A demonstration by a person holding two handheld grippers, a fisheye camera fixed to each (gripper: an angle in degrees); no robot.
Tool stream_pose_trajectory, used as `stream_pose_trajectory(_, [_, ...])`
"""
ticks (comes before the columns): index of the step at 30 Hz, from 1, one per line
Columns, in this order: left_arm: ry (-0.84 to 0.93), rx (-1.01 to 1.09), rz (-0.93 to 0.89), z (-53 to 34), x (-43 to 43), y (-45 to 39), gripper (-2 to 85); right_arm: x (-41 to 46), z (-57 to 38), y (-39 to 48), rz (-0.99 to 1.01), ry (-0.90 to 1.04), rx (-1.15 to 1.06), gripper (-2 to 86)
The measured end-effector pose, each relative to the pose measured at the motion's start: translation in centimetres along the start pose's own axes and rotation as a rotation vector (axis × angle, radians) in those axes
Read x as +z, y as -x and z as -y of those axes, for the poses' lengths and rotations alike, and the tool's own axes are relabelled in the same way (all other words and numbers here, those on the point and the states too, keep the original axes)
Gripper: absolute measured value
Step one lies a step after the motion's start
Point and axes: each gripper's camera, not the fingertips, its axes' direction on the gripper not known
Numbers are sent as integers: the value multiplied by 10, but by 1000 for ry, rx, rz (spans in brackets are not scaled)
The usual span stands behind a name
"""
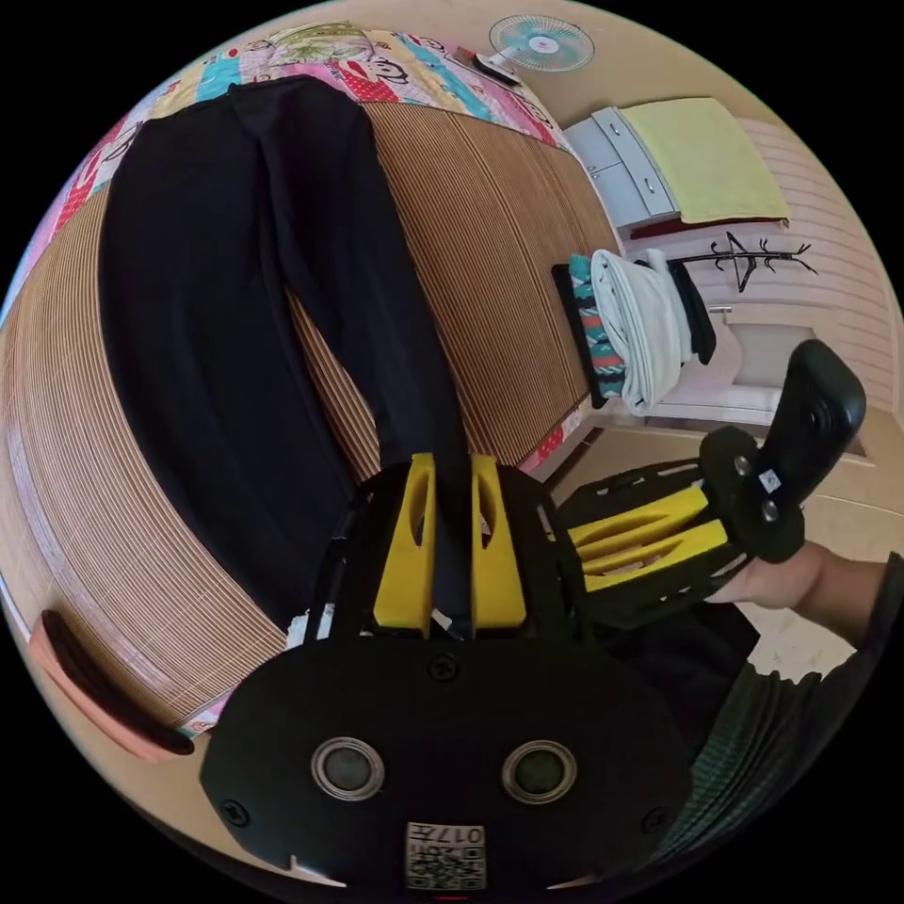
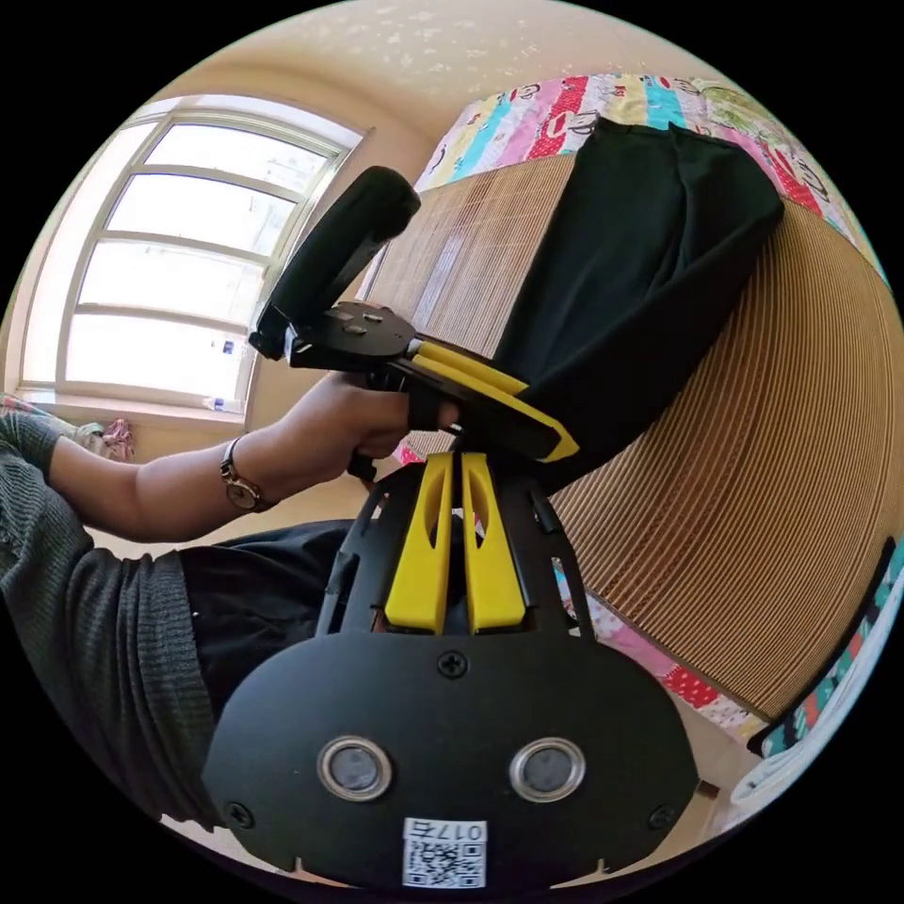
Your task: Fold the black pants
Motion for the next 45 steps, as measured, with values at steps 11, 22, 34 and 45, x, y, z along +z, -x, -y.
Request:
stream_pose_trajectory(11, [-13,-161,-73,-19,66,-11,19,-101,140,-304,-3,148,68,85])
stream_pose_trajectory(22, [-46,-267,-79,-16,82,-8,4,-107,251,-429,-128,-323,588,72])
stream_pose_trajectory(34, [-186,-442,-114,-93,63,47,6,-9,397,-127,-620,-327,94,27])
stream_pose_trajectory(45, [-83,-503,-63,-120,79,130,15,45,317,-167,50,-231,25,25])
